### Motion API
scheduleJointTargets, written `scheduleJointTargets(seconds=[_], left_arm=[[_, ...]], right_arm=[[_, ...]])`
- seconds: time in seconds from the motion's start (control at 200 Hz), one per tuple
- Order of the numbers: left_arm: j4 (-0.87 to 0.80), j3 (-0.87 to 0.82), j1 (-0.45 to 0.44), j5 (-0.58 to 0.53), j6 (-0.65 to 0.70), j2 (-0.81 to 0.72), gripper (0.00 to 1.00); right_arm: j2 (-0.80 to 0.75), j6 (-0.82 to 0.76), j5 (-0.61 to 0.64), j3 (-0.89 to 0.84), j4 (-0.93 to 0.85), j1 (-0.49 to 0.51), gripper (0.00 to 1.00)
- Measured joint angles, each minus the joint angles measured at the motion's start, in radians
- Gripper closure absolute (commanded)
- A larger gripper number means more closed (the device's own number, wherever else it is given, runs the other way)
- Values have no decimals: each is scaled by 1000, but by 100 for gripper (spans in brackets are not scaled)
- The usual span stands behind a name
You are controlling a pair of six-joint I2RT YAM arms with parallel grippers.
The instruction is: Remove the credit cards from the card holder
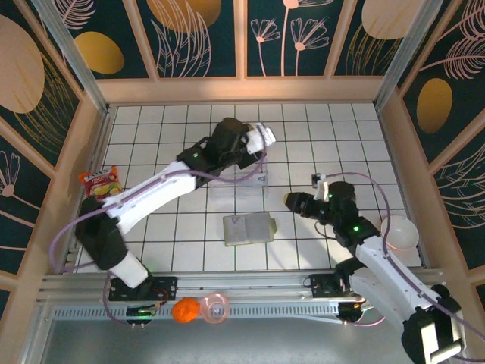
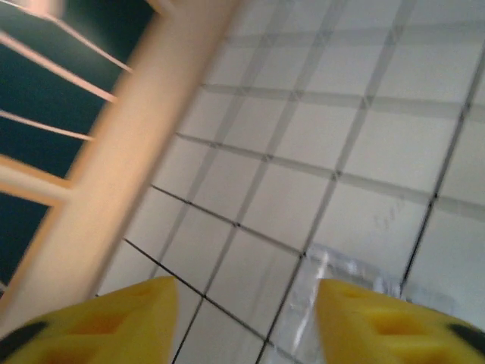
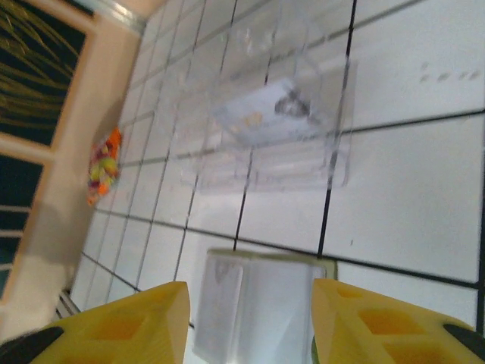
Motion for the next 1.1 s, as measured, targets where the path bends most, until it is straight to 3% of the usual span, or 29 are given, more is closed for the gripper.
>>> scheduleJointTargets(seconds=[0.09,0.285,0.495,0.636,0.806,1.016,1.101], left_arm=[[157,-134,0,-16,-150,-152,2],[415,-500,0,-105,-497,-434,1],[445,-777,3,-114,-803,-612,1],[433,-902,25,-98,-976,-715,13],[414,-1038,151,6,-1162,-776,21],[369,-1091,217,109,-1278,-775,32],[360,-1091,227,135,-1294,-769,38]], right_arm=[[48,-5,68,1,8,128,49],[250,-31,242,51,7,399,48],[560,-81,448,208,-11,655,49],[734,-124,558,356,-30,756,52],[827,-147,629,427,-40,776,52],[915,-166,657,459,-72,782,53],[937,-168,679,487,-86,793,62]])
